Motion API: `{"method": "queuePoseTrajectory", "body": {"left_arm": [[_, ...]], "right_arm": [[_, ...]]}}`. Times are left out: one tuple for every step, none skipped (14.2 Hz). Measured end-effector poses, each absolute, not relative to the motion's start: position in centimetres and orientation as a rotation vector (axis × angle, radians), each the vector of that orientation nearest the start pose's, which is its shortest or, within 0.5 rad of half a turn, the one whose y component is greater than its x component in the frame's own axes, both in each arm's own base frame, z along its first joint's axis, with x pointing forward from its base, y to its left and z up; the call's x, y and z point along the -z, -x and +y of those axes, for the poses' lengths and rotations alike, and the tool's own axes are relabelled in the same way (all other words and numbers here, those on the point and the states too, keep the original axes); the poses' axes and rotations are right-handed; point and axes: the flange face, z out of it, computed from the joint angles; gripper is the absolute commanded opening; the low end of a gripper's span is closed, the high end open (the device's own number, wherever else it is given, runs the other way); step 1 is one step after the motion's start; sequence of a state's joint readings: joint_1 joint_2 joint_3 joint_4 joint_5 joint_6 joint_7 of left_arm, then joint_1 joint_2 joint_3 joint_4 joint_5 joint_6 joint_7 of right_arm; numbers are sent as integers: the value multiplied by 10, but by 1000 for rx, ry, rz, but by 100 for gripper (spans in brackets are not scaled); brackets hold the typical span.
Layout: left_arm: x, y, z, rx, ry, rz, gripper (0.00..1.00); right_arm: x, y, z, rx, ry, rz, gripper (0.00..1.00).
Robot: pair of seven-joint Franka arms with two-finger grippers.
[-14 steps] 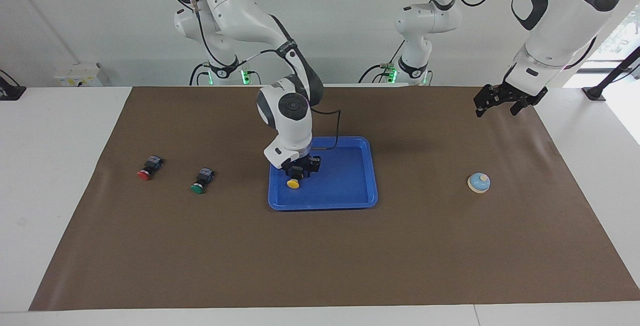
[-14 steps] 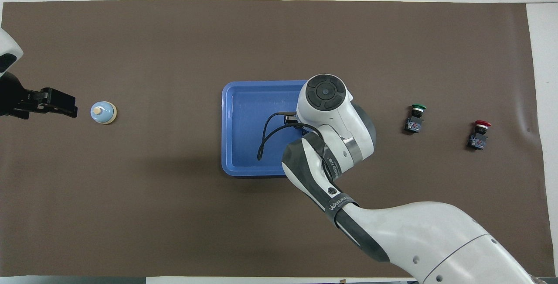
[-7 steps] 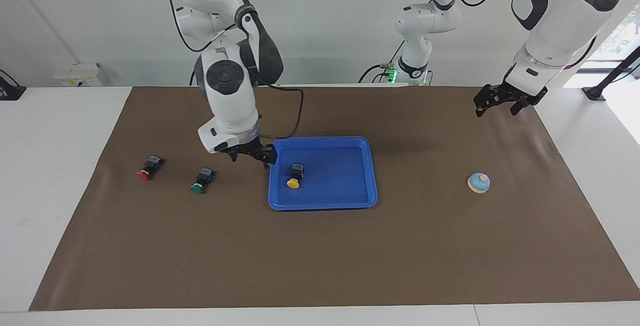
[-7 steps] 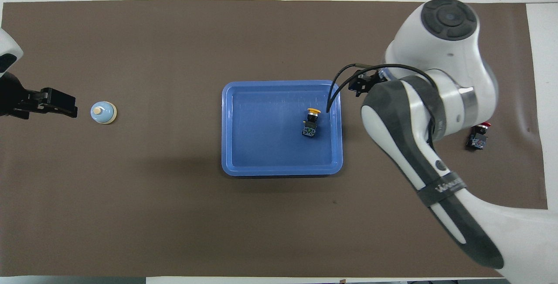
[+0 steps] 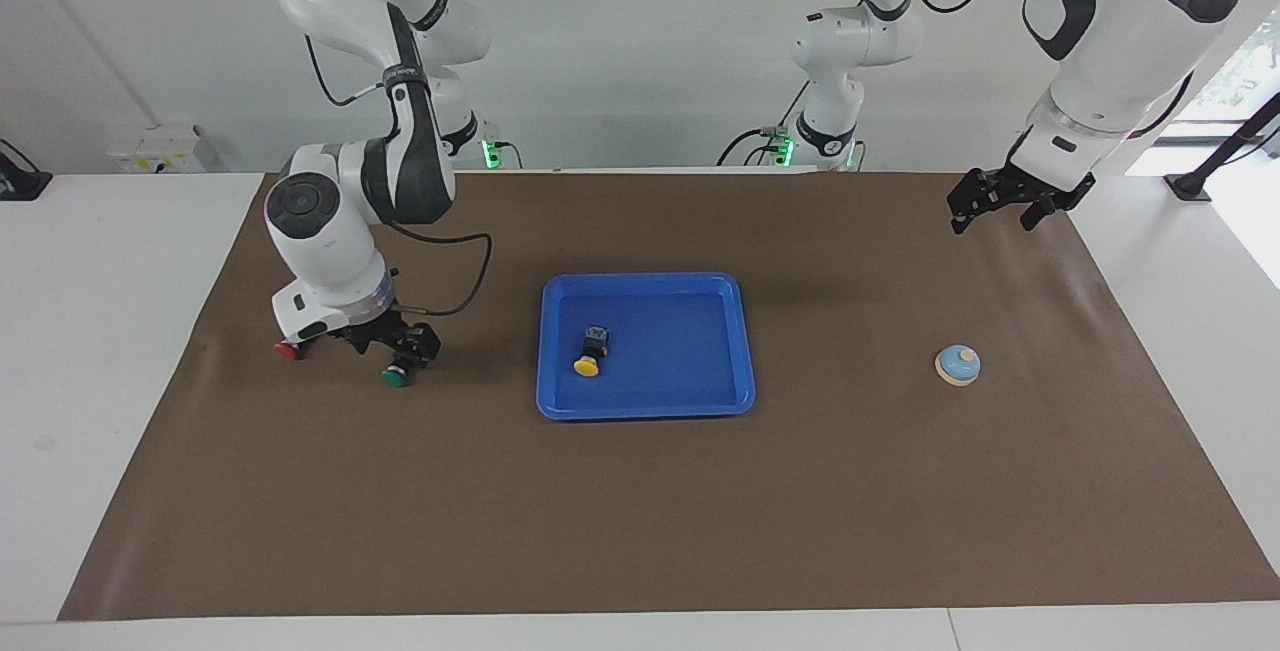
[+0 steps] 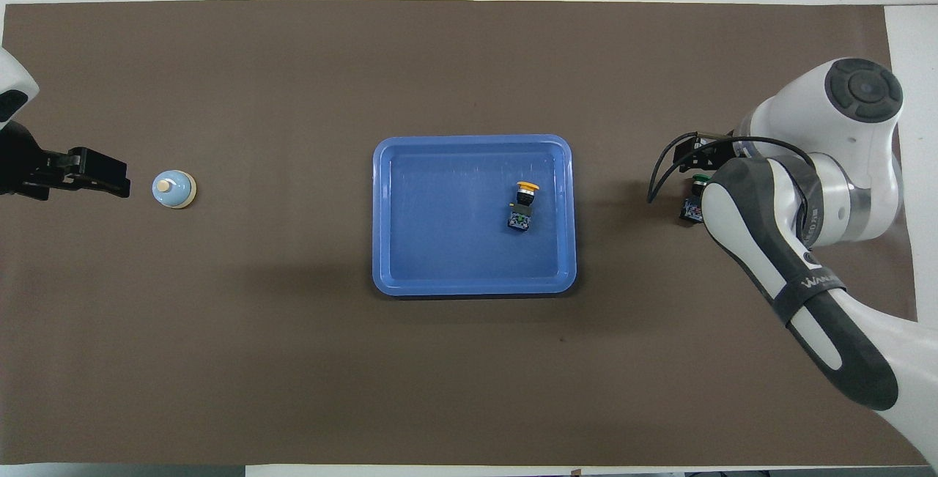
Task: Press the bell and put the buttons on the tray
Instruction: 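Move the right gripper to the green-topped button and grasp it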
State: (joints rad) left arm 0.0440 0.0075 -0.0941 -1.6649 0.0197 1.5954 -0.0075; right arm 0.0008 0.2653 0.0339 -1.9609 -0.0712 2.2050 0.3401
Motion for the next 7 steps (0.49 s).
{"method": "queuePoseTrajectory", "body": {"left_arm": [[-578, -554, -26, -119, 3117, 69, 100], [-578, -554, -26, -119, 3117, 68, 100], [-578, -554, -26, -119, 3117, 68, 100], [-578, -554, -26, -119, 3117, 68, 100], [-578, -554, -26, -119, 3117, 68, 100], [-578, -554, -26, -119, 3117, 68, 100], [-578, -554, -26, -119, 3117, 68, 100]], "right_arm": [[-327, -596, 15, -4, 3162, 422, 100], [-317, -591, 15, 11, 3158, 421, 100], [-309, -586, 15, 24, 3155, 419, 100], [-303, -581, 15, 32, 3153, 417, 99], [-298, -577, 15, 36, 3152, 415, 91], [-296, -575, 15, 33, 3152, 417, 82], [-296, -573, 15, 31, 3152, 419, 70]]}}
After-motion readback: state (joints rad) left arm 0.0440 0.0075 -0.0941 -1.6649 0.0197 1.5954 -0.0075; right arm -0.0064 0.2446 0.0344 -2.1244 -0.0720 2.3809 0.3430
